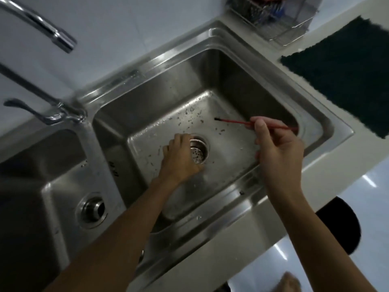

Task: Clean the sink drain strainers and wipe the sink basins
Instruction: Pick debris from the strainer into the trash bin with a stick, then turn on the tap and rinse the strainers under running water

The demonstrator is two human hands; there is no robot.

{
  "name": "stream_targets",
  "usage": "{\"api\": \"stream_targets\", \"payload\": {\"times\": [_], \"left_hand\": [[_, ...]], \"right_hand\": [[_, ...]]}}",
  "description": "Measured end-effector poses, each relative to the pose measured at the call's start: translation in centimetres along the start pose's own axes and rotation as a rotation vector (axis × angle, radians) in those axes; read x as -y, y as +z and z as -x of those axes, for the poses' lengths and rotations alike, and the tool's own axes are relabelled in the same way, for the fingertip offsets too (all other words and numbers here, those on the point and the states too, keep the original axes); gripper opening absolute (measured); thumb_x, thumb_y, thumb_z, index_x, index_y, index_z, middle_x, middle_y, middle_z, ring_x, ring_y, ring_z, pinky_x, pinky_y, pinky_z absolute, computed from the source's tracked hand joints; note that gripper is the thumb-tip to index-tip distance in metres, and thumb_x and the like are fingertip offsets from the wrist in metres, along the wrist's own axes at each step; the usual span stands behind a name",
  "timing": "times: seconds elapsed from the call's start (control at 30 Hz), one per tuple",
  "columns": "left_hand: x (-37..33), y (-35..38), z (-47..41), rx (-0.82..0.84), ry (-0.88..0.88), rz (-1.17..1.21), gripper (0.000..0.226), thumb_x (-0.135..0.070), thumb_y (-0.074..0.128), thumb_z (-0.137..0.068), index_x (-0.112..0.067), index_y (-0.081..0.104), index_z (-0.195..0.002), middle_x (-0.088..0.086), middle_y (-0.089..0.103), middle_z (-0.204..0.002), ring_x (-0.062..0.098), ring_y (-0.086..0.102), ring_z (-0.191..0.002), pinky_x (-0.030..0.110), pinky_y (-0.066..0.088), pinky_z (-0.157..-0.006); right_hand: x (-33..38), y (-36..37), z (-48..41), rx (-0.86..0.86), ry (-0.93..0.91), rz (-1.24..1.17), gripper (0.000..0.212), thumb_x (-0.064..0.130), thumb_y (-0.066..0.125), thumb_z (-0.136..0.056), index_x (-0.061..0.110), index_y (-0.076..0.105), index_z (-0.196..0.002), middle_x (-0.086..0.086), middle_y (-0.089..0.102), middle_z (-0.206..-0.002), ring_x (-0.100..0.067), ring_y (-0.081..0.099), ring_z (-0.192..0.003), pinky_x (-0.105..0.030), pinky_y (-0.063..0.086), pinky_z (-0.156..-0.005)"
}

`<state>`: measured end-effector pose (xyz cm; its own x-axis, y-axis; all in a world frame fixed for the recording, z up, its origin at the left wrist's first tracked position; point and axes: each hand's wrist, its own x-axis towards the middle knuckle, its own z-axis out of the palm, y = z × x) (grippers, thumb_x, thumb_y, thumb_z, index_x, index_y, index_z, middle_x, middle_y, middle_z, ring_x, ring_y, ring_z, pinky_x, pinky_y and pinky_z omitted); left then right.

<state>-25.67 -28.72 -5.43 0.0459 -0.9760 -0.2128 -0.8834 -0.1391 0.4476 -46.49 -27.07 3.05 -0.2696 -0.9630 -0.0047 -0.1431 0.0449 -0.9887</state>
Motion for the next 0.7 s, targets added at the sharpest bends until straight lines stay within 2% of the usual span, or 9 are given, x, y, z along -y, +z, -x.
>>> {"api": "stream_targets", "payload": {"times": [0.07,0.13,0.2,0.3,0.37,0.53,0.63,0.7], "left_hand": [[0.4,1.4,-1.1,0.031,0.044,-0.166,0.088,-0.047,0.087,-0.071,-0.018,0.046,-0.143,0.005,0.043,-0.142,0.027,0.044,-0.132,0.045,0.032,-0.113],[0.8,2.5,-2.2,0.039,0.05,-0.242,0.088,-0.051,0.083,-0.072,-0.018,0.046,-0.145,0.006,0.043,-0.142,0.028,0.042,-0.132,0.044,0.029,-0.113],[1.1,3.5,-3.0,0.05,0.066,-0.31,0.089,-0.052,0.083,-0.072,-0.019,0.045,-0.145,0.006,0.043,-0.143,0.027,0.041,-0.133,0.045,0.026,-0.114],[1.4,4.6,-3.7,0.077,0.095,-0.382,0.088,-0.053,0.082,-0.072,-0.02,0.045,-0.145,0.006,0.044,-0.146,0.027,0.04,-0.136,0.047,0.021,-0.115],[1.6,5.2,-3.9,0.088,0.095,-0.39,0.087,-0.054,0.082,-0.072,-0.021,0.046,-0.144,0.006,0.045,-0.146,0.027,0.04,-0.136,0.048,0.02,-0.115],[2.0,6.3,-4.2,0.104,0.081,-0.369,0.09,-0.057,0.082,-0.07,-0.022,0.046,-0.146,0.007,0.045,-0.146,0.029,0.04,-0.138,0.049,0.018,-0.116],[1.7,6.3,-4.6,0.128,0.061,-0.301,0.099,-0.066,0.08,-0.069,-0.023,0.041,-0.149,0.006,0.041,-0.151,0.028,0.036,-0.142,0.049,0.021,-0.117],[0.2,5.8,-5.1,0.104,0.063,-0.154,0.111,-0.071,0.08,-0.068,-0.022,0.032,-0.155,0.005,0.036,-0.157,0.027,0.032,-0.146,0.047,0.024,-0.119]], "right_hand": [[-0.2,0.1,-0.3,0.037,-0.009,0.069,0.02,0.031,0.054,-0.103,0.024,0.071,-0.108,0.011,0.072,-0.097,-0.002,0.066,-0.081,-0.015,0.053,-0.067],[-0.4,-0.1,-0.6,0.083,-0.03,0.165,0.021,0.035,0.052,-0.1,0.026,0.07,-0.104,0.017,0.07,-0.102,-0.004,0.067,-0.089,-0.018,0.056,-0.074],[-0.5,-0.2,-1.0,0.133,-0.049,0.279,0.022,0.042,0.05,-0.094,0.03,0.068,-0.098,0.021,0.068,-0.104,-0.011,0.067,-0.087,-0.027,0.058,-0.074],[-1.0,-0.3,-1.6,0.191,-0.064,0.401,0.018,0.046,0.049,-0.091,0.037,0.065,-0.091,0.019,0.067,-0.112,-0.01,0.068,-0.081,-0.031,0.061,-0.07],[-1.4,-0.4,-2.0,0.201,-0.075,0.439,0.024,0.047,0.049,-0.092,0.034,0.068,-0.097,0.018,0.068,-0.116,-0.004,0.068,-0.081,-0.027,0.061,-0.07],[-2.3,-0.9,-3.1,0.227,-0.095,0.469,0.031,0.047,0.05,-0.094,0.03,0.073,-0.107,0.021,0.066,-0.114,0.001,0.063,-0.074,-0.015,0.05,-0.061],[-2.5,-1.4,-4.0,0.25,-0.124,0.476,0.03,0.043,0.052,-0.095,0.03,0.072,-0.114,0.021,0.066,-0.111,0.005,0.064,-0.081,-0.011,0.052,-0.068],[-2.3,-1.7,-5.2,0.257,-0.169,0.476,0.032,0.04,0.053,-0.096,0.028,0.07,-0.119,0.019,0.066,-0.112,0.007,0.064,-0.092,-0.008,0.051,-0.079]]}}
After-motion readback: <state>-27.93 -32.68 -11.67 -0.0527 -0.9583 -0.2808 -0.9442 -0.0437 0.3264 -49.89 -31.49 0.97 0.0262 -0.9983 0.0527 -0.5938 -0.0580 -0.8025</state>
